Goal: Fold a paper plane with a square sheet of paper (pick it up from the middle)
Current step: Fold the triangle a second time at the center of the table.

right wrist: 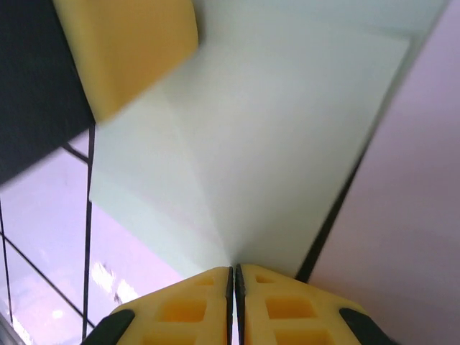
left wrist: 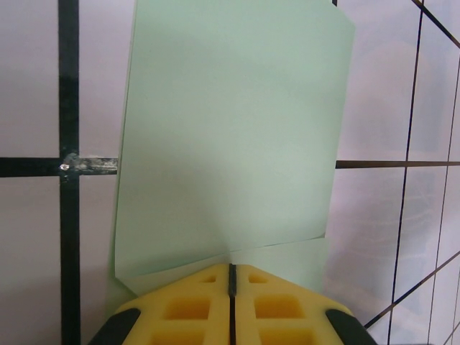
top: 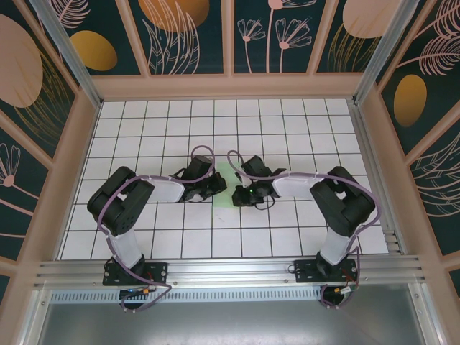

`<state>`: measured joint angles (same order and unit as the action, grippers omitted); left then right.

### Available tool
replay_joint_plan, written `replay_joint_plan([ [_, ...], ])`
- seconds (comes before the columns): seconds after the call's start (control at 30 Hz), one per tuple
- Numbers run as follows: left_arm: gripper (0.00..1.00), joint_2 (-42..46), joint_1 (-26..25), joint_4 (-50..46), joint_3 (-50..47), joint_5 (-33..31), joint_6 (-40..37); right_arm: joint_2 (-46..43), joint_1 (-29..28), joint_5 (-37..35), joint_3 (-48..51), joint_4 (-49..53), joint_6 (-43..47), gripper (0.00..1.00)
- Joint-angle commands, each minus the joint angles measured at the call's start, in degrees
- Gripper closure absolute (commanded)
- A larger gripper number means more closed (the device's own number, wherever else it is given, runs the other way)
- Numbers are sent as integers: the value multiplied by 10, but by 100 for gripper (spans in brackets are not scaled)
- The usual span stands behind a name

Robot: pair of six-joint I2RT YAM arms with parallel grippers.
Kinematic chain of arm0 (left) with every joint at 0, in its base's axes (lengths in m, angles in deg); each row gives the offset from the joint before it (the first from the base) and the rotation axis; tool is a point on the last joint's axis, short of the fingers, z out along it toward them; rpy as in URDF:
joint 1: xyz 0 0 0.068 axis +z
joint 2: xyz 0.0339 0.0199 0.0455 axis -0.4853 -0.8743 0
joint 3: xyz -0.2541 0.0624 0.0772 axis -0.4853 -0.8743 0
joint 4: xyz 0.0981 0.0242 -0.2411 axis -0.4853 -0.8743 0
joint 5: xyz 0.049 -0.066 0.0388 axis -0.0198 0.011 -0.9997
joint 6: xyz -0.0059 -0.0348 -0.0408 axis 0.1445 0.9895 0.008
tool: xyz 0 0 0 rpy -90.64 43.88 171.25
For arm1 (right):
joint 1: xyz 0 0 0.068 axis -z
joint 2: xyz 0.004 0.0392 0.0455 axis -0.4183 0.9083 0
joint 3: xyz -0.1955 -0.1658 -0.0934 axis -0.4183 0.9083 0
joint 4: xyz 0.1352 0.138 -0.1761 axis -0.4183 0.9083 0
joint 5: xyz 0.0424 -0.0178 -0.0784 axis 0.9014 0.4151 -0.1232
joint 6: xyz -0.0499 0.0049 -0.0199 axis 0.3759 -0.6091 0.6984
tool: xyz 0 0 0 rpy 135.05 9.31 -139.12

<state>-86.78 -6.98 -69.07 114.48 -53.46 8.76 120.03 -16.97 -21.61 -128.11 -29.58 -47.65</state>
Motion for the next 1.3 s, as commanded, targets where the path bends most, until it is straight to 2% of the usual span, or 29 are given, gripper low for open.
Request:
replay_joint_plan([
  [0.0,90,-16,-1,-35,-13,-32,3,-24,-8,22,34,46,14,87],
  [0.27,88,3,0,-13,-10,-12,2,-98,4,-28,35,40,-7,85],
  [0.47,79,52,-1,53,-12,40,19,-158,67,-56,57,-33,-55,68],
  [0.6,76,74,-1,58,-15,35,24,-149,100,-51,56,-68,-65,59],
  [0.8,75,76,0,57,-30,20,26,-89,100,4,17,-80,-34,50],
  [1.1,75,78,0,55,-49,6,37,-5,89,77,-22,-86,6,48],
  [1.27,73,78,1,57,-59,-2,52,31,90,79,-34,-93,0,64],
])
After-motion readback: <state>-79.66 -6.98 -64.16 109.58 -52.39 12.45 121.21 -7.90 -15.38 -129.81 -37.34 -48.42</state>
